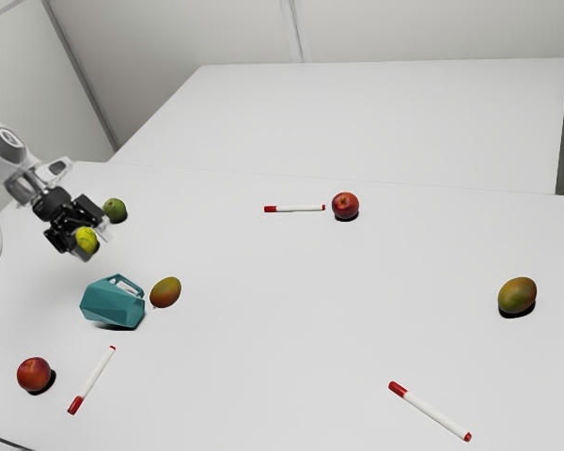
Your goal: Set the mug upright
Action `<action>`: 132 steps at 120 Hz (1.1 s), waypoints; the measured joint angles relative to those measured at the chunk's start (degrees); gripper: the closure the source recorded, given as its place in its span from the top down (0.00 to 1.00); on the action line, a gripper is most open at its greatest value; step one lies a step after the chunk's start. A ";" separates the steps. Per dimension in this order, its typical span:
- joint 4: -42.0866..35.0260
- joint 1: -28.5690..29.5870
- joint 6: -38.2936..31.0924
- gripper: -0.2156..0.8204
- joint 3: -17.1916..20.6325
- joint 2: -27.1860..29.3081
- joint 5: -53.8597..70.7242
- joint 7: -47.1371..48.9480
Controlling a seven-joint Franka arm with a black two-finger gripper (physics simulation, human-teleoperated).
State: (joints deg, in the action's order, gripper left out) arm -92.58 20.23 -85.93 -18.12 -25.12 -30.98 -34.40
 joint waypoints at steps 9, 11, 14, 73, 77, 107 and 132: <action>0.73 1.24 0.22 0.79 0.02 -1.73 -0.95 -2.23; 0.77 1.52 0.30 0.79 0.02 -1.97 -1.10 -2.68; 0.79 1.85 0.56 0.79 0.02 -2.24 -1.30 -3.34; -8.79 2.98 3.92 0.78 0.15 -1.64 -1.98 -10.32; -8.99 2.94 3.96 0.77 0.22 -1.33 -2.04 -10.43; -9.28 2.72 4.13 0.52 1.00 -0.20 -2.79 -10.60; -9.30 2.71 4.43 0.22 1.47 0.81 -3.06 -9.91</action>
State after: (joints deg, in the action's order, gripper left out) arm -101.88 22.93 -81.50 -16.66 -24.30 -34.05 -44.31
